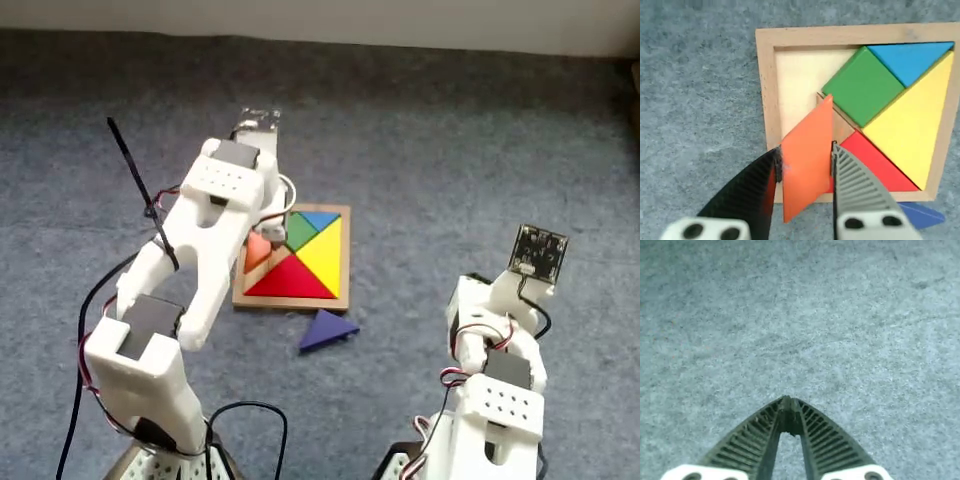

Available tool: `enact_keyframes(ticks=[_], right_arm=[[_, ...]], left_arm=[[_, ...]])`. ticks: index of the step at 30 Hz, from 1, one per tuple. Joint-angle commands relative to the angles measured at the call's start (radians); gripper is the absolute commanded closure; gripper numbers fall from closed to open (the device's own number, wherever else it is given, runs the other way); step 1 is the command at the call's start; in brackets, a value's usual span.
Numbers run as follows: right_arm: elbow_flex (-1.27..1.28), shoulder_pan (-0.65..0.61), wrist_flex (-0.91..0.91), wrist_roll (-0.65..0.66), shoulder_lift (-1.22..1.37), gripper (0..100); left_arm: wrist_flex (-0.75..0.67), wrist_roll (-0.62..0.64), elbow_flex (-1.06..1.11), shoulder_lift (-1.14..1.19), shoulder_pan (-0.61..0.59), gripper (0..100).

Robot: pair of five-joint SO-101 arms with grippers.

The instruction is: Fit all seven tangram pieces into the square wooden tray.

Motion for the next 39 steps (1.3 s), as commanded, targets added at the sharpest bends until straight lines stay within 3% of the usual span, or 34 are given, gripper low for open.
enact_keyframes(ticks=[1, 6, 13, 23, 31, 39], right_arm=[[-0.005, -0.015, -0.030, -0.002, -0.016, 99.2], [-0.007, -0.015, -0.030, -0.002, -0.016, 99.2], [-0.007, -0.015, -0.031, -0.002, -0.016, 99.2], [-0.005, -0.016, -0.031, 0.038, -0.016, 99.2], [-0.005, -0.016, -0.031, 0.040, -0.016, 99.2], [-0.005, -0.016, -0.031, 0.040, -0.016, 99.2]], left_arm=[[-0.077, 0.011, 0.045, -0.056, -0.041, 99], [-0.153, 0.009, 0.137, -0.062, -0.048, 98], [-0.120, 0.017, 0.136, -0.061, -0.048, 83], [-0.114, 0.012, 0.127, -0.065, -0.041, 82], [0.011, 0.009, 0.048, -0.065, -0.050, 83], [0.020, 0.009, 0.070, -0.151, -0.042, 83]])
